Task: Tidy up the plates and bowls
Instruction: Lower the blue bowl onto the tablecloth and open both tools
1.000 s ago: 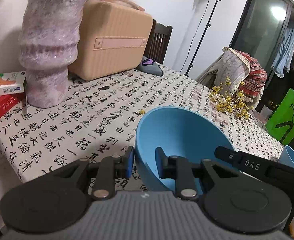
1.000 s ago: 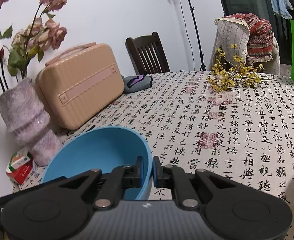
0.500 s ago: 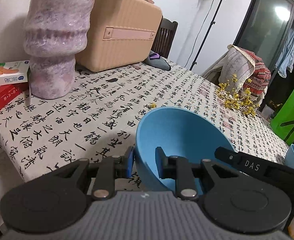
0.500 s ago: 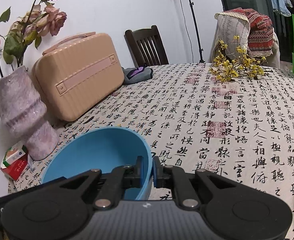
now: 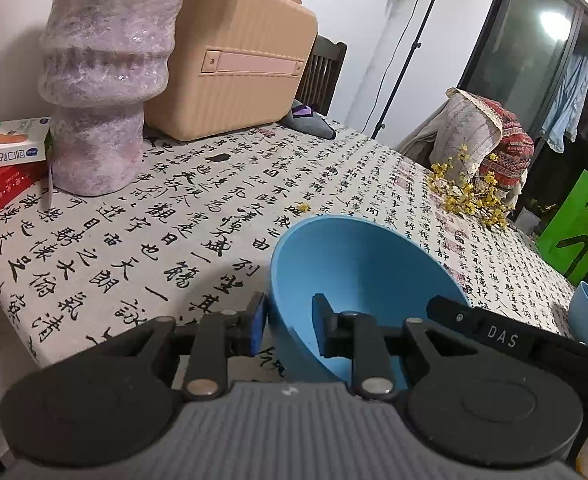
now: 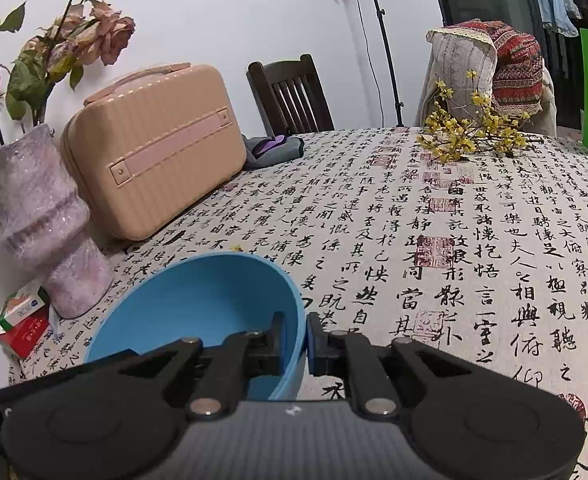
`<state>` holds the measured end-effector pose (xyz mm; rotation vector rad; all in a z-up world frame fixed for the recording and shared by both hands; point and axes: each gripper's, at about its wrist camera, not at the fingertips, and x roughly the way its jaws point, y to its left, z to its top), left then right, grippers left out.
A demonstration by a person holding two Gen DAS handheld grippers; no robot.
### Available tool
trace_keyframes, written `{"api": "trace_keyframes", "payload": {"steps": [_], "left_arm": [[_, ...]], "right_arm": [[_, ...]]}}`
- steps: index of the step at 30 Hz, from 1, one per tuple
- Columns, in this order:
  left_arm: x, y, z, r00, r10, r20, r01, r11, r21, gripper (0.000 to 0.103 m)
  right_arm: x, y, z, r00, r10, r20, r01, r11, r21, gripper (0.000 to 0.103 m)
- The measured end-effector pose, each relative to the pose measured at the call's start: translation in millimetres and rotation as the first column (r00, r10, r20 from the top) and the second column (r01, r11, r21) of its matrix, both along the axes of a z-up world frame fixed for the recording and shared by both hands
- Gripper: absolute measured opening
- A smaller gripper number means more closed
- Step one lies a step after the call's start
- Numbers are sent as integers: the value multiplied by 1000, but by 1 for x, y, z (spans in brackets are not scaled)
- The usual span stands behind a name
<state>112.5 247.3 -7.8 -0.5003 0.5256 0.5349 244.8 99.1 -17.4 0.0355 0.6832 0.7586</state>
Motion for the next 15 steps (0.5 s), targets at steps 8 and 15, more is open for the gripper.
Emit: {"api": "trace_keyframes", "payload": {"steps": [8,15], "left_arm": [[-5,-4,0,1000,4,24,-4,1000,8,51],[-20,-11,16,994,-2,106,-6,997,71,79]], "right_arm": [[-2,-3,0,1000,15,7,-15,1000,26,17],[-8,-29,13,997,21,80,-31,992,122,42]]}}
